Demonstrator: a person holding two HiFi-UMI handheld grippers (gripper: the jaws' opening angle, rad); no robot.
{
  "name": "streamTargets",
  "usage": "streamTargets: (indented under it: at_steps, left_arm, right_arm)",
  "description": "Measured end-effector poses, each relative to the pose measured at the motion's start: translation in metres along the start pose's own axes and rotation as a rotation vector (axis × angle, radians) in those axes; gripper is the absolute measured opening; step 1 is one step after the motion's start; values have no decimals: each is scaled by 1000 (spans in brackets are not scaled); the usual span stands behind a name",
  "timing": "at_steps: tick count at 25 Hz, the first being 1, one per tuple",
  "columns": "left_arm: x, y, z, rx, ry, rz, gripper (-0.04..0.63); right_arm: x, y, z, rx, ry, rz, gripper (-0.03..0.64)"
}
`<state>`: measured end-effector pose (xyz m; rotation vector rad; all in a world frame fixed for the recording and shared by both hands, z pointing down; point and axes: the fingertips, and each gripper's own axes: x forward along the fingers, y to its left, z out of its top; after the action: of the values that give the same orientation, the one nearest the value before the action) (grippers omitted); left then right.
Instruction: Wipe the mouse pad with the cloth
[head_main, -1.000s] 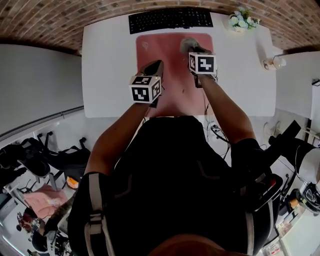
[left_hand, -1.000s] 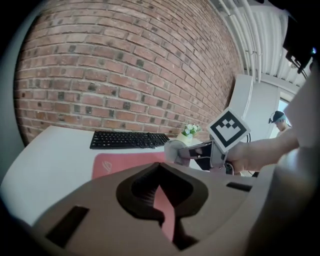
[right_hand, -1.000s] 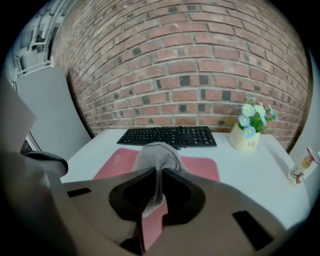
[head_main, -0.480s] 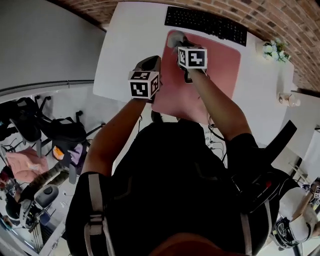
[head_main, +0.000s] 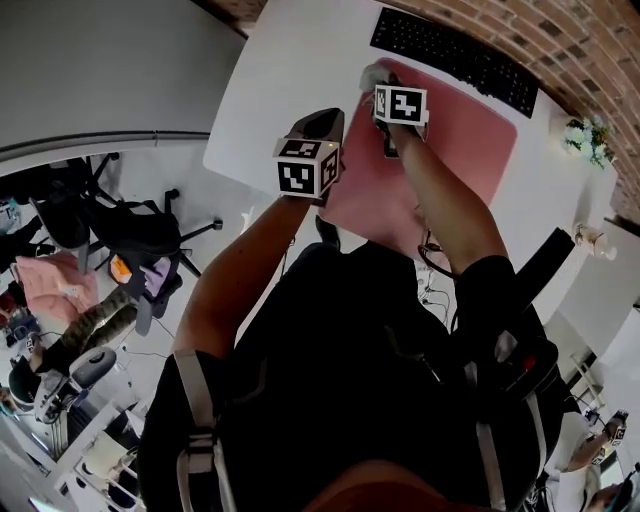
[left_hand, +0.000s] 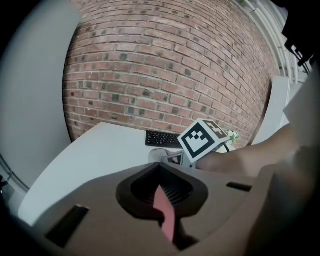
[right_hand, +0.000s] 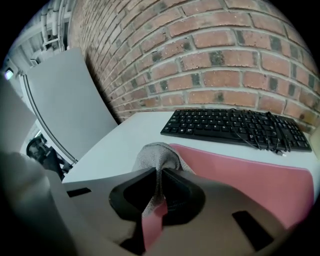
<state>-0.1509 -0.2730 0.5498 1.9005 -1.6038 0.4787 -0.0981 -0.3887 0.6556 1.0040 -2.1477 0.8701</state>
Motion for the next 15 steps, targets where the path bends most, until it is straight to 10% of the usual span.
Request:
streamTargets:
  at_steps: [15]
  left_arm:
    - [13,-42,-6,32,22,-81,0]
  right_arm:
    - [-18,-57,-16,86,-8,-65,41]
